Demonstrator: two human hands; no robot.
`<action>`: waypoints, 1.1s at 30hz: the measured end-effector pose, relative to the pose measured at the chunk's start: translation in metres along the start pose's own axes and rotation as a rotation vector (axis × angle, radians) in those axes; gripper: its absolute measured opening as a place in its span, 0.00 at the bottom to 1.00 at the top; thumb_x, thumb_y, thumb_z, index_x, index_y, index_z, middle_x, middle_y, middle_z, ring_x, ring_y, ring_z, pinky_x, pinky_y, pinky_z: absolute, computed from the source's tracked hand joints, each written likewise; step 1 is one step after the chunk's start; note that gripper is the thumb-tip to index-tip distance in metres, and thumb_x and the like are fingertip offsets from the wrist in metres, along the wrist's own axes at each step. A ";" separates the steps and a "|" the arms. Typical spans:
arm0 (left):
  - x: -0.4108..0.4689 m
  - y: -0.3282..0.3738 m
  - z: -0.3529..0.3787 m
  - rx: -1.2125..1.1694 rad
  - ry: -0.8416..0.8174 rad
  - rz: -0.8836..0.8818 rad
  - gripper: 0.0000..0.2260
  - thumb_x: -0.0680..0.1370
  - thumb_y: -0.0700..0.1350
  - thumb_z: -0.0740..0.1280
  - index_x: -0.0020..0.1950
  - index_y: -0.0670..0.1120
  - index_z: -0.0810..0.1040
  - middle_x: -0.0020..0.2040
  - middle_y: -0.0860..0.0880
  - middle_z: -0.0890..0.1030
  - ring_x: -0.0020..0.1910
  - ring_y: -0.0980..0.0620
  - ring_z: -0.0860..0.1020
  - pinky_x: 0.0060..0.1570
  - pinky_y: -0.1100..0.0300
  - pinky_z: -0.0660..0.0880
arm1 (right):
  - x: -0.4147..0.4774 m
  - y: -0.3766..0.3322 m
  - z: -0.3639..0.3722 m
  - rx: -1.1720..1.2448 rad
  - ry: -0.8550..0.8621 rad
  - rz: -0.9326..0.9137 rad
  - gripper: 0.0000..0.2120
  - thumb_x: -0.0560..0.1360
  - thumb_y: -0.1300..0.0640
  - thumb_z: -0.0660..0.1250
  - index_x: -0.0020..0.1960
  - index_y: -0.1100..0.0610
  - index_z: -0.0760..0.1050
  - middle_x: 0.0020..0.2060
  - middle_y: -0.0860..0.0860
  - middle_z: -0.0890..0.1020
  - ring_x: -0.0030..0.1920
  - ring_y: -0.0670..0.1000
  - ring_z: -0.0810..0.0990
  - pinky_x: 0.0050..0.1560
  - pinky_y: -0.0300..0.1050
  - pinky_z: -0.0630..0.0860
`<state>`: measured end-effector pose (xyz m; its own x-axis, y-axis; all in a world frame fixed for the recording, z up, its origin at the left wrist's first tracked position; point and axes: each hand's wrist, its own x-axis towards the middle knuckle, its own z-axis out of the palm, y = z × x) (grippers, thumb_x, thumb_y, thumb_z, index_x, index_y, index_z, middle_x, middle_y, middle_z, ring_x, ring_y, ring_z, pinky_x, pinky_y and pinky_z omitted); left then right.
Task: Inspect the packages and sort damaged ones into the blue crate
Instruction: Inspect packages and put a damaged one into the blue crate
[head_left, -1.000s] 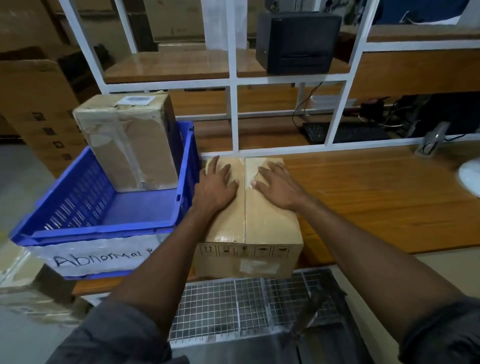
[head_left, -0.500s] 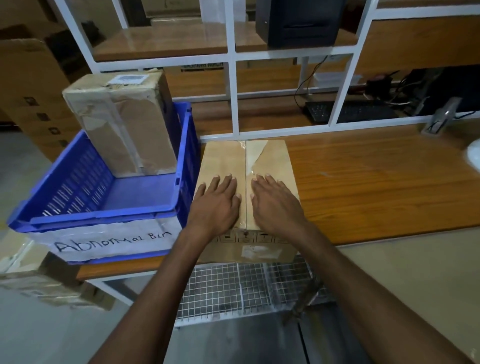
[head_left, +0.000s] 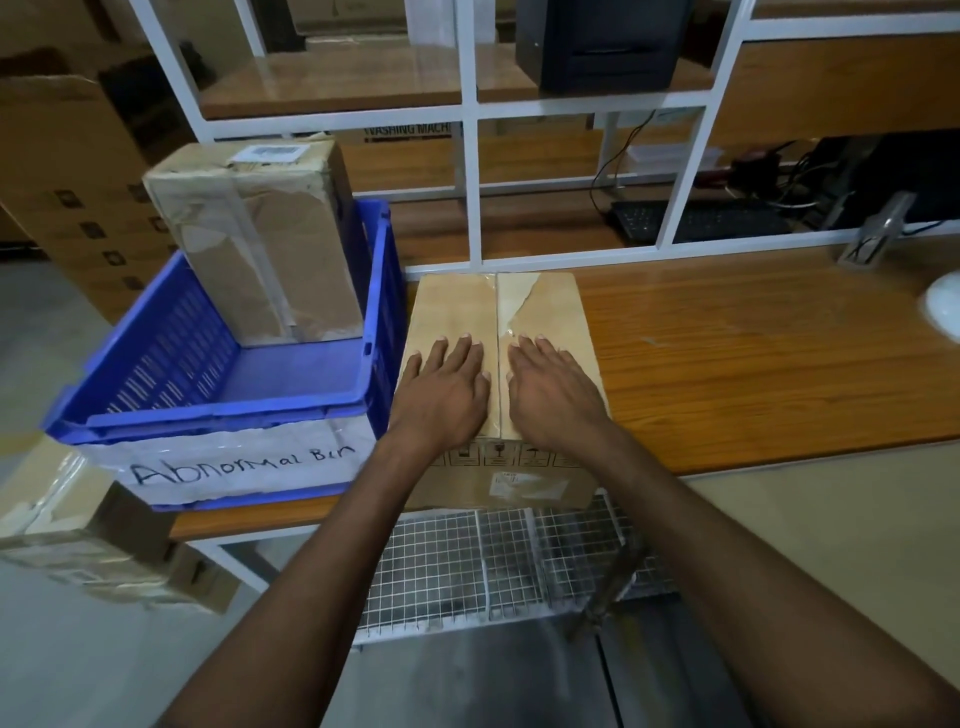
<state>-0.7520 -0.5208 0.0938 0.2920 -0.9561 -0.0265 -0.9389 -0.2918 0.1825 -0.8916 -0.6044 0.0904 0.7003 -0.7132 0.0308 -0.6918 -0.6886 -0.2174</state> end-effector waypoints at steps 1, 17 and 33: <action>0.000 0.000 -0.001 0.002 -0.016 0.003 0.26 0.88 0.54 0.44 0.85 0.48 0.50 0.85 0.49 0.50 0.84 0.47 0.48 0.80 0.45 0.46 | 0.000 0.000 -0.002 -0.003 -0.014 -0.004 0.26 0.87 0.52 0.48 0.84 0.59 0.55 0.84 0.55 0.55 0.84 0.55 0.51 0.82 0.54 0.49; -0.076 -0.016 0.003 -0.411 0.070 -0.001 0.46 0.67 0.66 0.76 0.81 0.55 0.65 0.85 0.55 0.45 0.84 0.47 0.43 0.77 0.35 0.58 | -0.098 0.014 0.034 0.276 0.377 0.055 0.33 0.78 0.30 0.61 0.74 0.49 0.72 0.80 0.52 0.65 0.81 0.55 0.56 0.71 0.59 0.67; -0.042 0.011 -0.120 -0.416 0.619 0.069 0.20 0.76 0.57 0.75 0.63 0.49 0.81 0.59 0.52 0.79 0.55 0.53 0.78 0.47 0.67 0.70 | -0.038 0.006 -0.114 0.545 0.757 0.073 0.17 0.76 0.44 0.75 0.61 0.49 0.78 0.62 0.44 0.78 0.61 0.46 0.76 0.58 0.50 0.78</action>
<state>-0.7530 -0.4807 0.2148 0.3996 -0.7452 0.5338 -0.8483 -0.0798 0.5235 -0.9420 -0.5962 0.1990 0.2246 -0.7796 0.5846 -0.4173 -0.6191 -0.6653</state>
